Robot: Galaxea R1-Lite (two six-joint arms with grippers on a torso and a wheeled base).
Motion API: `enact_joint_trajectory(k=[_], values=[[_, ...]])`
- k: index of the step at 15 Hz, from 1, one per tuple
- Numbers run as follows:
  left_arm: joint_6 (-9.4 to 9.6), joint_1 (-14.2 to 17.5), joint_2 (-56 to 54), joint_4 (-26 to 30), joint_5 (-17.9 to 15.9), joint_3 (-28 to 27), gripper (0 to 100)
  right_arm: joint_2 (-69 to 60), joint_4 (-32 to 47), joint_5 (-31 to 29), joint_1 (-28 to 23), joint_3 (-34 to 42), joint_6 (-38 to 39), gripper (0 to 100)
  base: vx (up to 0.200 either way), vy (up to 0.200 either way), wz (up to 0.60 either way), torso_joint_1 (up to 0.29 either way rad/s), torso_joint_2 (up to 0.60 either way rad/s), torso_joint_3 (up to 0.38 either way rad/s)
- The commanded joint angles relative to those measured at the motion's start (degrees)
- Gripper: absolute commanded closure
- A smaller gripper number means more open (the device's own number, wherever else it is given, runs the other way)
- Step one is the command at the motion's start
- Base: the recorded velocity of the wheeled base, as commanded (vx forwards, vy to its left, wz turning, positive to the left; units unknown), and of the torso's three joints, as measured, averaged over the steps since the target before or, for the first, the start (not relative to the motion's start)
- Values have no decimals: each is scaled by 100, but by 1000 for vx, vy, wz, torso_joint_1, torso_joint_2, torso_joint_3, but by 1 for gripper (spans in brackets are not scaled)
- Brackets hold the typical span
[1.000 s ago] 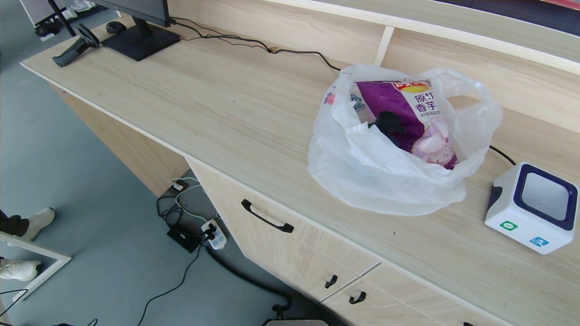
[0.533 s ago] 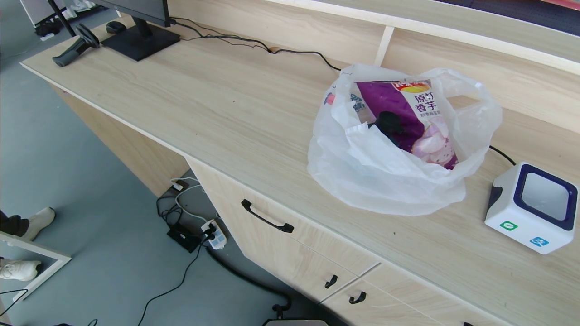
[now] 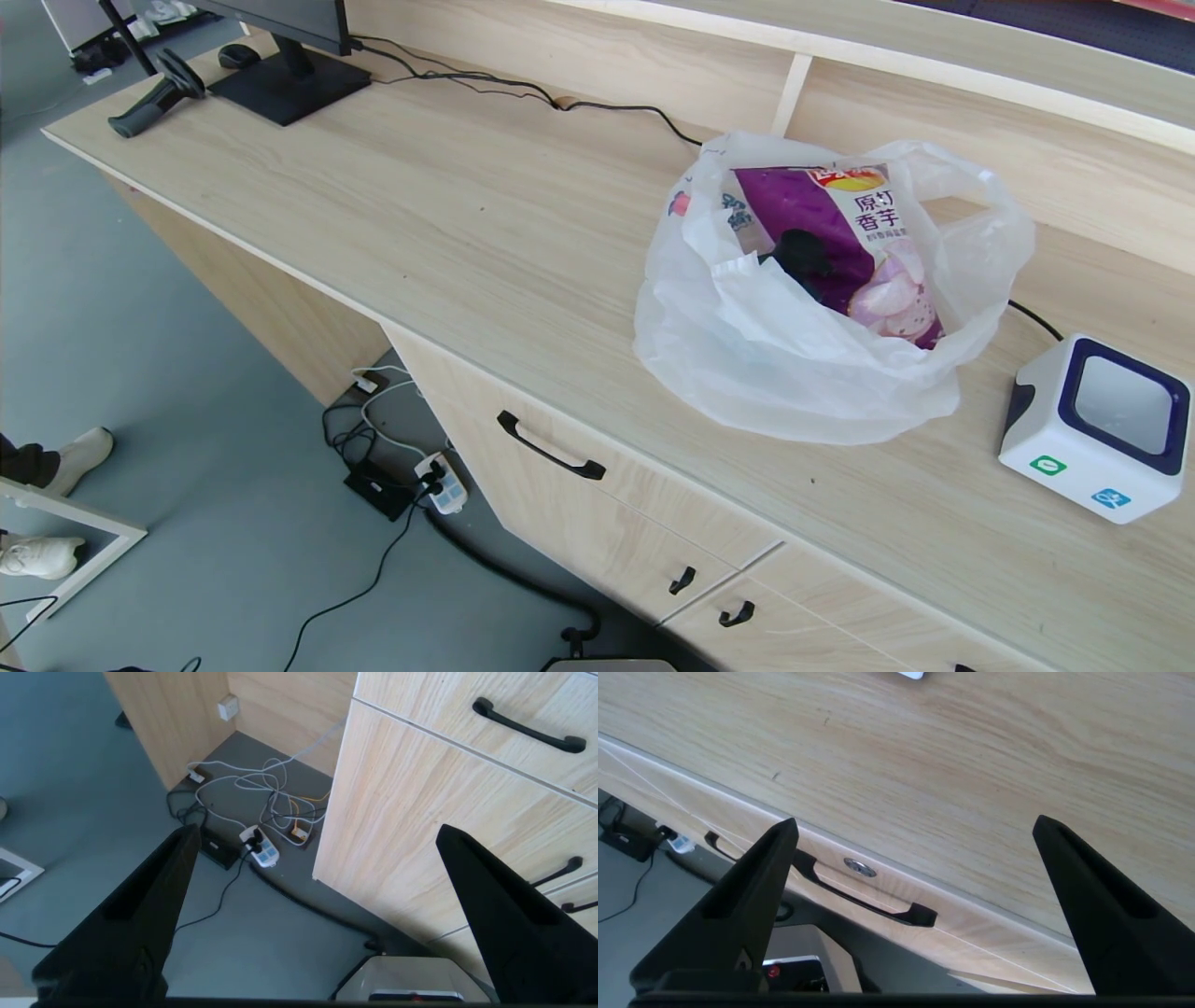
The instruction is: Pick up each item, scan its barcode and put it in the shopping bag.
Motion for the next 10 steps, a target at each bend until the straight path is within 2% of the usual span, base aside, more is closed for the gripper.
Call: enact_joint_trajectory(k=[1, 10], values=[[0, -1, 9, -4, 5, 0, 0, 9, 0, 1, -1, 7, 0, 0, 0, 0, 0, 0, 0, 0], [0, -1, 9, -4, 5, 0, 0, 9, 0, 1, -1, 7, 0, 0, 0, 0, 0, 0, 0, 0]])
